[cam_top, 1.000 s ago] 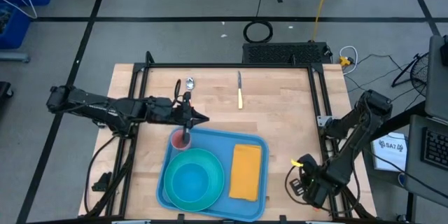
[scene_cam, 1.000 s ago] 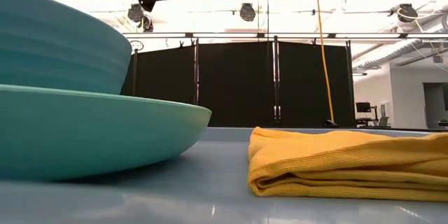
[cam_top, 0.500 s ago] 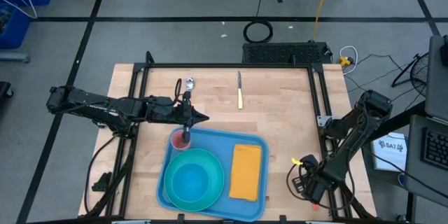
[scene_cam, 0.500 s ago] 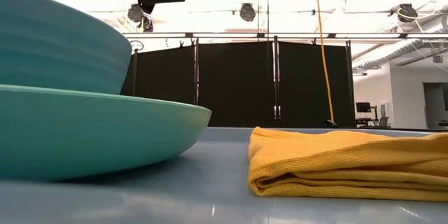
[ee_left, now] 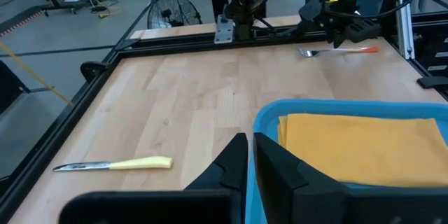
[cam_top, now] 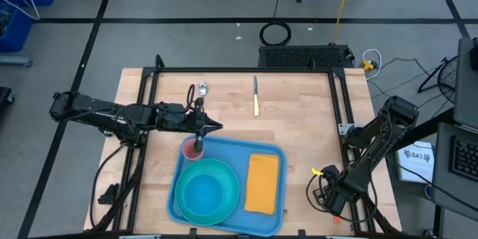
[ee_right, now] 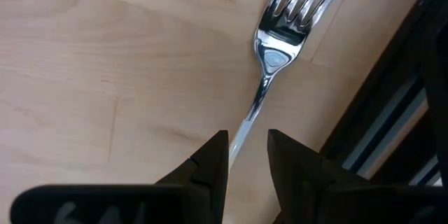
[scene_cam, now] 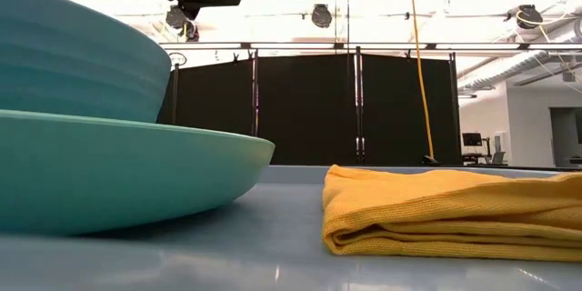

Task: Set up tray
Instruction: Put the orange fork on top of the yellow napkin

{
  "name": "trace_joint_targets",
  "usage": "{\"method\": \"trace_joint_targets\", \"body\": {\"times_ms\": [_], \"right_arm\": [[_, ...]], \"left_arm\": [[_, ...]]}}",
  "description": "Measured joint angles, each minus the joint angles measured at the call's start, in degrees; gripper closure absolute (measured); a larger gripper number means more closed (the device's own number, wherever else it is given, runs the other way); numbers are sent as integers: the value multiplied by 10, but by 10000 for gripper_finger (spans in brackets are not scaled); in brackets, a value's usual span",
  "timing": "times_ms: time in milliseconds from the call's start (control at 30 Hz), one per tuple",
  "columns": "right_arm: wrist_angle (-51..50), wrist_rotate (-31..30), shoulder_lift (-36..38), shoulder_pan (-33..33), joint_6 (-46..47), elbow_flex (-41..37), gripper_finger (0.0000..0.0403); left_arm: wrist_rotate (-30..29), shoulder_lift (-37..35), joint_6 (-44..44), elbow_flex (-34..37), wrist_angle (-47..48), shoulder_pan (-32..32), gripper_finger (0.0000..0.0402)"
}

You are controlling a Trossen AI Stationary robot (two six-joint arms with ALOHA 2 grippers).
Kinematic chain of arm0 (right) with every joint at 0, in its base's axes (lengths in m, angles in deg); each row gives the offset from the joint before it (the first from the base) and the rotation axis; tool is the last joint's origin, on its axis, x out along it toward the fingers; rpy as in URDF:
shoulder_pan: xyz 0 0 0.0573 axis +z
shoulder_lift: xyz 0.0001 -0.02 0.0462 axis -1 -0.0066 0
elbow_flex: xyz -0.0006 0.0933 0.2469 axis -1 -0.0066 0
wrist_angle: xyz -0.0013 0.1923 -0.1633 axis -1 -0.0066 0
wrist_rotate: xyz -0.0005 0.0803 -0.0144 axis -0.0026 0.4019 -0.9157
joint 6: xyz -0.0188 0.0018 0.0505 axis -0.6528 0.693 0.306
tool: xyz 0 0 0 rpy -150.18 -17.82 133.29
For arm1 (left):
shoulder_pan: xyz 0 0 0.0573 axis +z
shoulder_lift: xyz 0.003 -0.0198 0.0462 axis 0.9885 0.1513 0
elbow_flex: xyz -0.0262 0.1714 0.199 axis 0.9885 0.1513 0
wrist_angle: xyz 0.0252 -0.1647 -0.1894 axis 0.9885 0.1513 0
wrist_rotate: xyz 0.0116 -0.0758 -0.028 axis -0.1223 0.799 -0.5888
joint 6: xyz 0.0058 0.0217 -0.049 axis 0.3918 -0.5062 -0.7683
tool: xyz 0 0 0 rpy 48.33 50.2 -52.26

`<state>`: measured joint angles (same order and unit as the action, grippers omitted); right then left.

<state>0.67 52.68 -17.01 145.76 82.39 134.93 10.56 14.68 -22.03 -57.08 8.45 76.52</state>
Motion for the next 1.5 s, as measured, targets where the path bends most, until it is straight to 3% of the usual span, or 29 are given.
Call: {"method": "trace_joint_targets", "body": {"times_ms": [333,633,900,1033,1200,1367,1500], "right_arm": [[17,2,-25,1,-2,-2,312],[11,28,-50,2,-3,-2,312],[30,34,-60,0,-6,-3,314],[49,44,-60,-12,-7,-3,334],[52,44,-60,-14,-19,-3,390],[57,39,-59,-14,-32,-11,398],[52,-22,-59,-12,-51,-14,399]], "left_arm": [[0,0,-3,0,0,0,398],[0,0,-7,0,0,0,364],[0,0,-5,0,0,0,360],[0,0,-6,0,0,0,360],[0,0,-7,0,0,0,360],[0,0,-7,0,3,0,360],[0,0,-7,0,3,0,360]]}}
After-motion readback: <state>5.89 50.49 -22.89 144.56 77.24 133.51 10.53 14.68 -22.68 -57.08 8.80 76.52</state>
